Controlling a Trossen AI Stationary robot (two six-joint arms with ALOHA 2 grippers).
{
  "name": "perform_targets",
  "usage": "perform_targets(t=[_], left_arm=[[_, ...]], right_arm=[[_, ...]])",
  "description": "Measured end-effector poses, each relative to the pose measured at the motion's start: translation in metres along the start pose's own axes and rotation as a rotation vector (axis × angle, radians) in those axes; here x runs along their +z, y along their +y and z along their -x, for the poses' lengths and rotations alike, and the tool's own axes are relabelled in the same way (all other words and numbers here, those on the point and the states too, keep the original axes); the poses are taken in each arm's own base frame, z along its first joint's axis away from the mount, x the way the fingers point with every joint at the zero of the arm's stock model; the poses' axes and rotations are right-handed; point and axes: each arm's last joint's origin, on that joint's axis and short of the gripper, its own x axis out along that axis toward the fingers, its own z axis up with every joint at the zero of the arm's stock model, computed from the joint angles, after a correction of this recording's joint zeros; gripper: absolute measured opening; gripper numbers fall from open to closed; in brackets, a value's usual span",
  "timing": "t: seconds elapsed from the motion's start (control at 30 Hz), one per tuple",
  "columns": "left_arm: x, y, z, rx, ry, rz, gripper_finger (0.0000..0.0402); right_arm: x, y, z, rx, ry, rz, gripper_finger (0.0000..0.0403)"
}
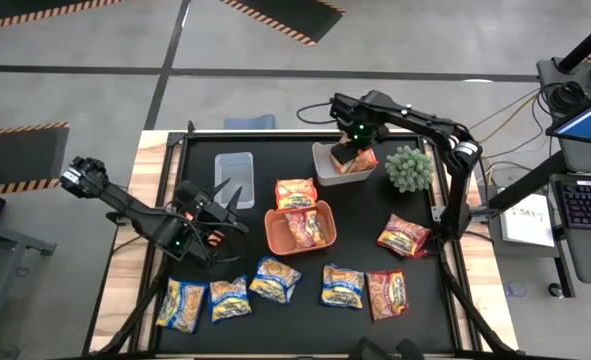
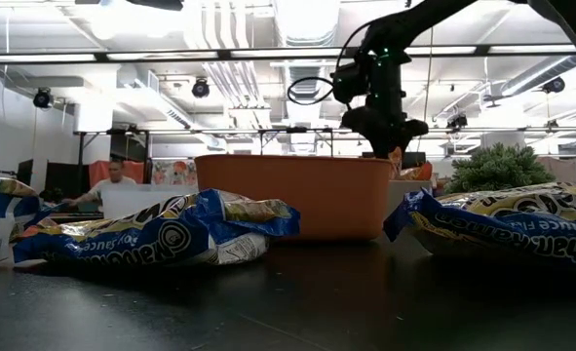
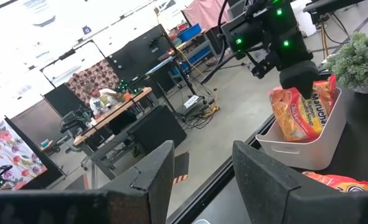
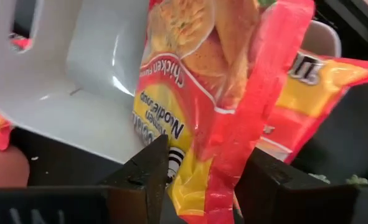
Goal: Sort Maruchan noodles
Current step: Put the middle orange noodle packet into the white bin
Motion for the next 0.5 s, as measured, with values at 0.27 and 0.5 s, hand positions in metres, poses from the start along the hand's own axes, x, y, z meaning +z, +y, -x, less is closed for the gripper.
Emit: perform_targets(t=[0.27,0.5], left_arm=[[0.0,0.0,-0.0001,0.0,0.0,0.0,0.0146],[0.0,0.0,-0.0001,0.0,0.0,0.001,0.0146]], right_arm=[[-0.004,0.0119,-0.0004,-0.044,-0.012,0.03,0.0138],[-0.0065,0.0107,-0.0005,-0.059,0.013,0.024,0.0164]])
